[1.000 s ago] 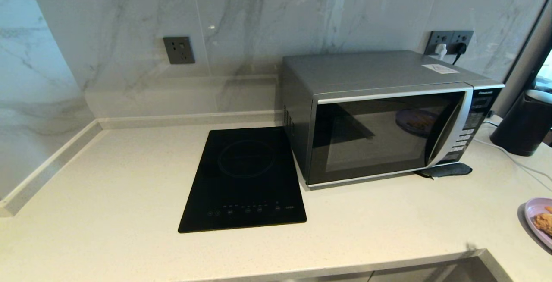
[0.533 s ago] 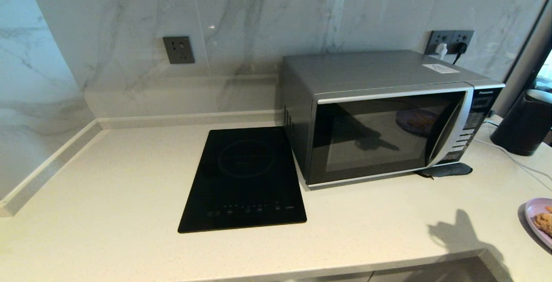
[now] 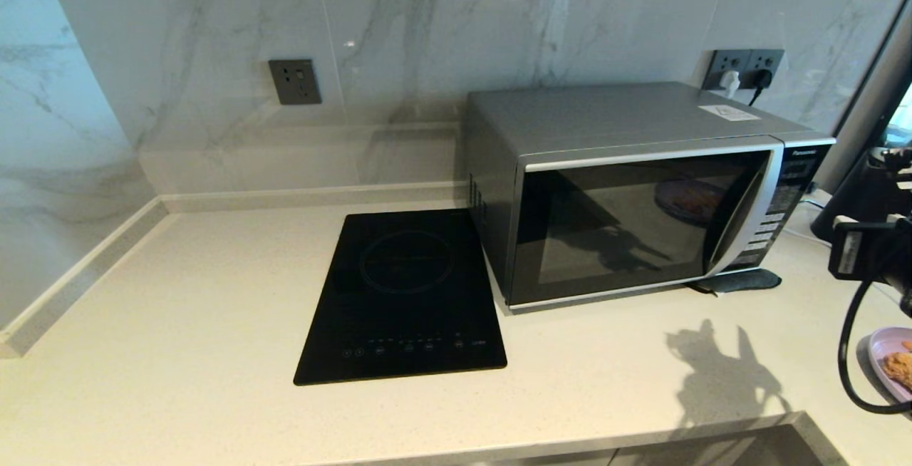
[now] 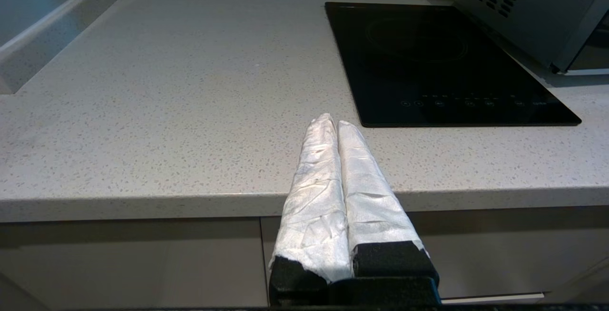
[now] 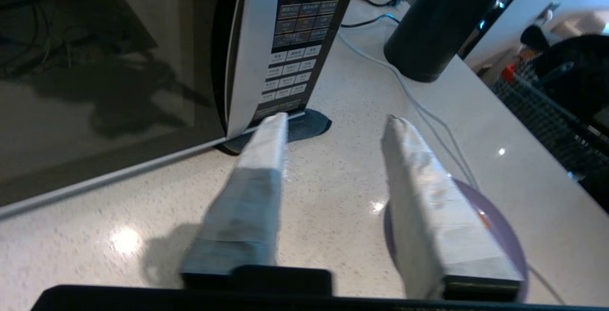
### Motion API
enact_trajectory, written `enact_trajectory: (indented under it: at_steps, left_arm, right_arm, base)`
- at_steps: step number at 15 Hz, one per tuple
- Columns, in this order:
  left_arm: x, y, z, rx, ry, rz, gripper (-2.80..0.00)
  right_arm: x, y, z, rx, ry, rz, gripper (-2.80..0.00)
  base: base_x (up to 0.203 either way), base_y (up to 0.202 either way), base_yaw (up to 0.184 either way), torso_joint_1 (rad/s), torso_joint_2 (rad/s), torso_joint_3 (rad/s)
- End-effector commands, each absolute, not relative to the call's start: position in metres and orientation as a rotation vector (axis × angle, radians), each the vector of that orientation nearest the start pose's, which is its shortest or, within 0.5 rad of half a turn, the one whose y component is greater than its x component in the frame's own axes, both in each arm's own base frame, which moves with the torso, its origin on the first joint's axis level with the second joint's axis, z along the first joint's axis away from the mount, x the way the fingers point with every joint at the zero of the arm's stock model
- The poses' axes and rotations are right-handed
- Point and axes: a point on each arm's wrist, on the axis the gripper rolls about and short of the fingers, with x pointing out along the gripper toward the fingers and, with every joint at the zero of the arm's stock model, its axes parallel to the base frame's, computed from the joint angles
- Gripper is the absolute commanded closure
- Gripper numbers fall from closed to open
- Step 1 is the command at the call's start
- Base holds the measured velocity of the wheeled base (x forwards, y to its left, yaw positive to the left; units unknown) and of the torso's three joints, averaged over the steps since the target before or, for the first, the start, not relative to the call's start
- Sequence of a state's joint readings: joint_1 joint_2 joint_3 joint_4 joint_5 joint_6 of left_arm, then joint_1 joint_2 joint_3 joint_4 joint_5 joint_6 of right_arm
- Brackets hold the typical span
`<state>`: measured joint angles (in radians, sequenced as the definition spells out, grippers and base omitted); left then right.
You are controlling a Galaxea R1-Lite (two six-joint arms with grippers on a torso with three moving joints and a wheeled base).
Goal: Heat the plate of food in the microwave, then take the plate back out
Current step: Open the microwave oven
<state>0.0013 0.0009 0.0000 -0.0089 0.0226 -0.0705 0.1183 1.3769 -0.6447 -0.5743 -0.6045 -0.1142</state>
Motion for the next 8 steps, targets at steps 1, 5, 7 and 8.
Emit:
enact_trajectory:
  at_steps: [1, 5, 7, 8]
  left_arm:
    - [-0.023, 0.0, 0.076, -0.071, -0.009, 0.024, 0.0]
    - [-0.023, 0.0, 0.076, -0.071, -0.009, 0.024, 0.0]
    - [-0.023, 0.0, 0.076, -0.071, -0.009, 0.024, 0.0]
    - [-0.023, 0.0, 0.076, -0.071, -0.009, 0.024, 0.0]
  right_arm:
    - [0.251, 0.017, 0.202, -0.146, 0.236, -0.537, -2.8]
    - [0.269, 0.022, 0.182, -0.198, 0.323, -0.709, -2.8]
    - [0.277, 0.027, 0.179, -0.2, 0.317, -0.757, -2.8]
    - [0.279, 0.03, 0.179, -0.178, 0.294, -0.756, -2.8]
  base:
    - [0.0, 0.0, 0.0, 0.0, 0.0, 0.0]
    - [0.0, 0.0, 0.0, 0.0, 0.0, 0.0]
    - [0.0, 0.0, 0.0, 0.0, 0.0, 0.0]
    - [0.0, 0.0, 0.0, 0.0, 0.0, 0.0]
